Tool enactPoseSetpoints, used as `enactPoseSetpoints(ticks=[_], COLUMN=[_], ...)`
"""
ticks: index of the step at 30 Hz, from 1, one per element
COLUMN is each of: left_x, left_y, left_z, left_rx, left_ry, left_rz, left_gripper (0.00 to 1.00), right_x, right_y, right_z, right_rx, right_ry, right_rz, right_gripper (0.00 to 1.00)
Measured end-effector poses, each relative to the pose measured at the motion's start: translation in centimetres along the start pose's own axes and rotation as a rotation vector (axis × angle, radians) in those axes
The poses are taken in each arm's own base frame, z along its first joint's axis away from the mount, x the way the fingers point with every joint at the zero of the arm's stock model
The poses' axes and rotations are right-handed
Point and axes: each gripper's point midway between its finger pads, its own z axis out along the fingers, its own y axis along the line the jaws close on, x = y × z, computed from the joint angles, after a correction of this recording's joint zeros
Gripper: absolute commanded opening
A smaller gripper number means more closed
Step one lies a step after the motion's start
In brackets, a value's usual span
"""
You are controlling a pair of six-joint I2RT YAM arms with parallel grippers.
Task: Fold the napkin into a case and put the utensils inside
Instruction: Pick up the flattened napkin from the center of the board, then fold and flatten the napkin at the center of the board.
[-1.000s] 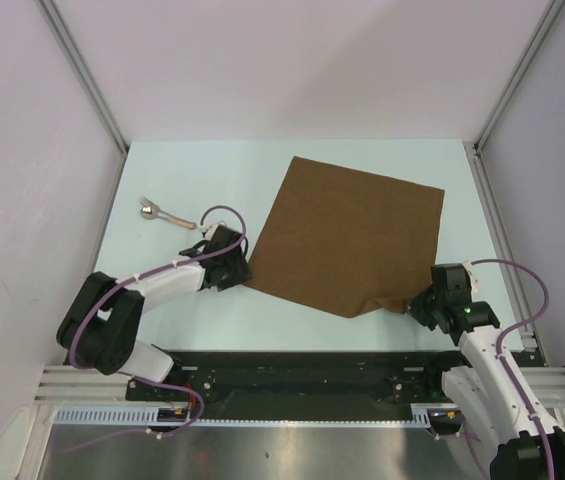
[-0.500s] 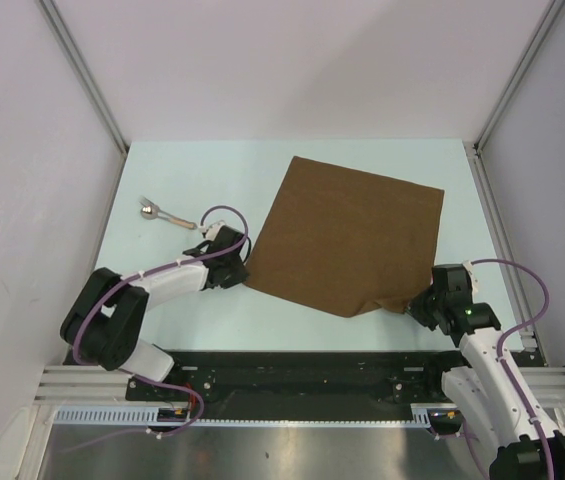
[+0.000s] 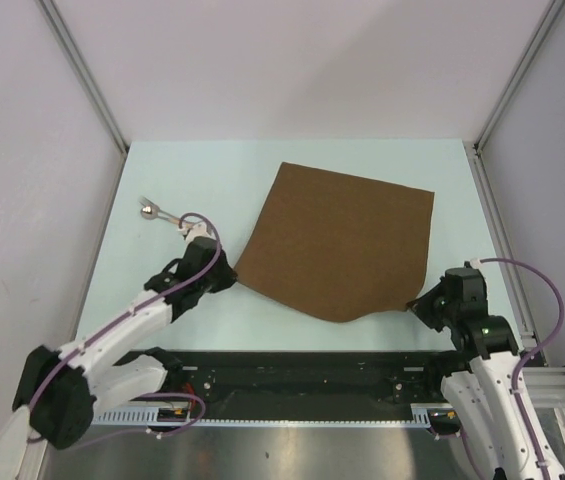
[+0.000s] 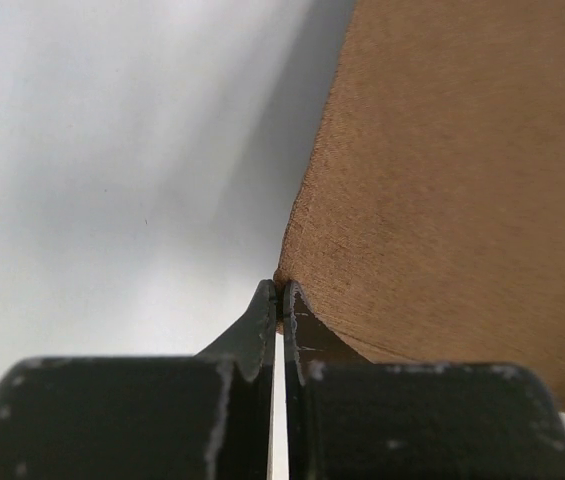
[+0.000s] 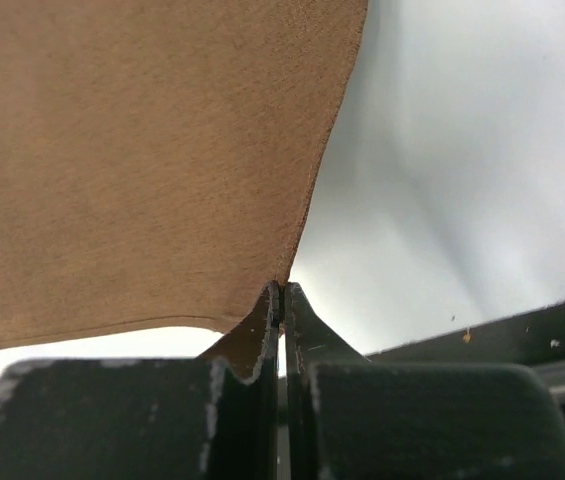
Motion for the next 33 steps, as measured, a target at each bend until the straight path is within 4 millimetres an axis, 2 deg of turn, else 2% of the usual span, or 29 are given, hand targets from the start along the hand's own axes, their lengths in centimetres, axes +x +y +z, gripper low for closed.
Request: enactPoseSetpoints(ticks=[5, 15, 21, 25, 28, 30, 33], left_x=[0.1, 1.6, 0.4, -2.9, -6.8, -10.1, -14.6], left_y=[0.3, 2.0, 1.3, -0.8, -3.5, -5.7, -8.2], left_z=[-2.3, -2.8, -4.0, -6.1, -9.1, -12.4, -18.6], left_rx=[0.050, -0.004, 0.049, 0.114, 0.192, 0.267, 0.385], left_ry=[-0.028, 0.023, -0.031, -0.127, -0.230, -0.328, -0.498], left_rz=[-0.013, 0.003, 0.025, 0.055, 0.078, 0.089, 0.097], left_gripper=[0.00, 0.00, 0.00, 0.00, 0.00, 0.00, 0.00], right_x=[0.9, 2.0, 1.1, -1.4, -4.0, -5.9, -8.7], right_y=[-0.2, -1.0, -0.1, 2.2, 5.0, 7.1, 10.3], right_z=[-1.2, -2.1, -3.2, -5.8, -9.2, -12.5, -19.1], right_rx=[-0.019, -0.020, -0.056, -0.128, -0.217, -0.292, -0.427], right_ry=[0.024, 0.047, 0.013, -0.081, -0.182, -0.271, -0.442], right_rz=[0.008, 0.010, -0.023, -0.074, -0.134, -0.196, -0.295], right_gripper=[0.00, 0.00, 0.00, 0.00, 0.00, 0.00, 0.00])
